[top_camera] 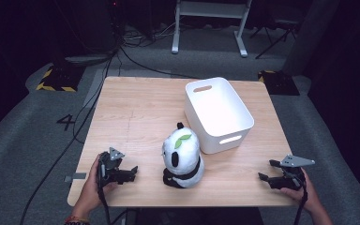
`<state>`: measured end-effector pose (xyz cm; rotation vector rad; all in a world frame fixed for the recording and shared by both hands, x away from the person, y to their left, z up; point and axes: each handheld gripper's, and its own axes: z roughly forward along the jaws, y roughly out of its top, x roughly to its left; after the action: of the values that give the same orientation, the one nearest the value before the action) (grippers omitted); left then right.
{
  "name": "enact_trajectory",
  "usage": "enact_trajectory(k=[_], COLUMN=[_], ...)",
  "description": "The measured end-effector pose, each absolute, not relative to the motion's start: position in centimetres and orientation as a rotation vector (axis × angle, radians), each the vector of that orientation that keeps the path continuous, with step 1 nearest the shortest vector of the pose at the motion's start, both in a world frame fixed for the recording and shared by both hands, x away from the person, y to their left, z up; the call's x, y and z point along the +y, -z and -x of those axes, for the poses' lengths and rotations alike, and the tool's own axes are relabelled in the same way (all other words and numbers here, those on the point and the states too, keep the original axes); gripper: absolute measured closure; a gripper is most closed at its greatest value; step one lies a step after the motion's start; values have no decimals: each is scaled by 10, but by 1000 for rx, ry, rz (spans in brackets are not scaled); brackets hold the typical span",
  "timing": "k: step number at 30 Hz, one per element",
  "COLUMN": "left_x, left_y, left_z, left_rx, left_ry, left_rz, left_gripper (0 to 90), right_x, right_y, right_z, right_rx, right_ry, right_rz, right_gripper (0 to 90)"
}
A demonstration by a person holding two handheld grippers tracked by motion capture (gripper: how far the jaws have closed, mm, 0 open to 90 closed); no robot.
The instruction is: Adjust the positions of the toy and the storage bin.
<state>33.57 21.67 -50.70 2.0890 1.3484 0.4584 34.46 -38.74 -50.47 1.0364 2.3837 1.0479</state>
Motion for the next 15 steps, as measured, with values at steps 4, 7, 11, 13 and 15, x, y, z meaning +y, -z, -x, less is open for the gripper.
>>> enact_trajectory(k=[4,7,11,13,15], left_x=[218,221,222,220,218], left_y=[507,507,507,506,505], left_z=[-334,-332,-328,-325,-322], left_rx=[1338,1282,1229,1195,1175], left_ry=[-463,-438,-417,-407,-415], left_rz=[-2100,-2131,-2156,-2169,-2167], left_gripper=[3,3,4,27,112], right_x=[-387,-387,-387,-387,-387], right_y=[505,505,505,505,505], right_z=[-345,-345,-345,-345,-345], right_rx=[2384,2384,2384,2384,2384], right_ry=[-1048,-1048,-1048,-1048,-1048], right_rz=[-1036,-1036,-1036,-1036,-1036], right_gripper=[193,193,193,193,193])
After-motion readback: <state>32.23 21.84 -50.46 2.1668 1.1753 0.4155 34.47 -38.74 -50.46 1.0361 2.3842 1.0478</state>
